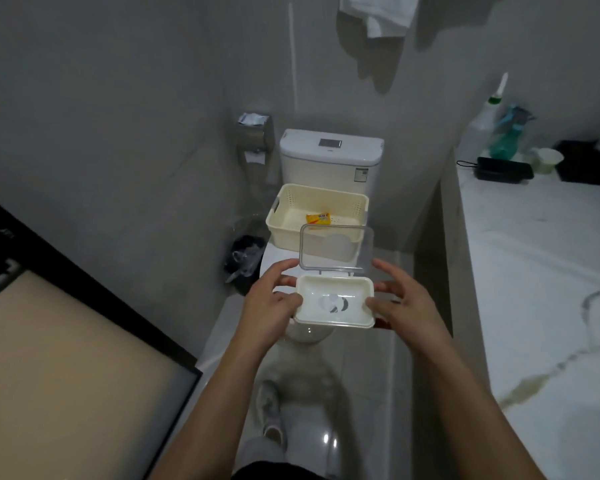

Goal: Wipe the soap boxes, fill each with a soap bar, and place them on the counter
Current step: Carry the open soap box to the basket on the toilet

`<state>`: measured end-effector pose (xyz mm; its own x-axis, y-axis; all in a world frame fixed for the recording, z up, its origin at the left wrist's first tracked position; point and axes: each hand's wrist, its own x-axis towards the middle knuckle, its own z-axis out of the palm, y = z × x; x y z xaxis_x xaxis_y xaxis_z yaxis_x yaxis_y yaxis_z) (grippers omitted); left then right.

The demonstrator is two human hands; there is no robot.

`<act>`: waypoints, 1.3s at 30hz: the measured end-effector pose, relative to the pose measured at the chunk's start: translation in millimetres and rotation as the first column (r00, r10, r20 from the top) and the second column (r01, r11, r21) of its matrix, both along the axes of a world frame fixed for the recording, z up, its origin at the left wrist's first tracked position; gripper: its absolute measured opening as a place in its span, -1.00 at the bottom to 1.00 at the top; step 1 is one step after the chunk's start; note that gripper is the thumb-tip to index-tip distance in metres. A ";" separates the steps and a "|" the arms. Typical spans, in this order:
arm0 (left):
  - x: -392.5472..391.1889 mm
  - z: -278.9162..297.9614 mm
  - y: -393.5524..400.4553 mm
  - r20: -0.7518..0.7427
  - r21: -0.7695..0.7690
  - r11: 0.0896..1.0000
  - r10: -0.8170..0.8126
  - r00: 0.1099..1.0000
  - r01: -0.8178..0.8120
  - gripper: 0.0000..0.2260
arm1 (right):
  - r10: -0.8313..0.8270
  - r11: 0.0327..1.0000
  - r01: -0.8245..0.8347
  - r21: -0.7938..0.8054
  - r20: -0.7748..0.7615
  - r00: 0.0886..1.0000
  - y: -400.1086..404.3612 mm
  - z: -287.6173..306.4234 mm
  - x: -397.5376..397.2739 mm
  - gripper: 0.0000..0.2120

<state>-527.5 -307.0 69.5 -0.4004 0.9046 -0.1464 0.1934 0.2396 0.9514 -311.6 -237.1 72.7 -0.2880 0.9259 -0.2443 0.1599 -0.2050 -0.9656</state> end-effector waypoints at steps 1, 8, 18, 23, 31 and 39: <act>-5.8 -4.8 12.5 0.000 -0.008 1.000 -0.010 1.000 0.010 -0.47 | -0.013 1.000 0.013 -0.009 0.003 1.000 10.3 -5.0 -5.3 -0.39; -59.4 -40.3 116.5 0.054 -0.069 0.992 -0.102 0.993 0.105 -0.46 | -0.132 0.989 0.134 -0.060 0.032 0.991 92.1 -36.6 -56.9 -0.38; -147.5 -92.5 249.4 0.094 -0.185 0.943 -0.264 0.960 0.277 -0.43 | -0.216 0.968 0.240 -0.075 0.243 0.946 195.0 -76.1 -139.5 -0.40; -164.5 -147.7 277.9 0.102 -0.224 0.929 -0.277 0.955 0.294 -0.45 | -0.201 0.963 0.248 -0.108 0.327 0.923 223.1 -123.7 -159.4 -0.44; -166.2 -247.9 292.8 0.059 -0.307 0.926 -0.211 0.976 0.219 -0.47 | -0.167 0.954 0.256 -0.157 0.431 0.887 247.5 -240.5 -180.1 -0.43; -157.6 -342.0 307.8 -0.028 -0.355 0.929 -0.125 0.992 0.107 -0.46 | -0.164 0.965 0.230 -0.125 0.395 0.904 267.1 -340.9 -186.0 -0.50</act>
<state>-685.1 0.7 -272.4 -0.3106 0.8392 -0.4464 0.2847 0.5302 0.7987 -497.6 30.0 -268.2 0.0410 0.8909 -0.4523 0.4454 -0.4215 -0.7899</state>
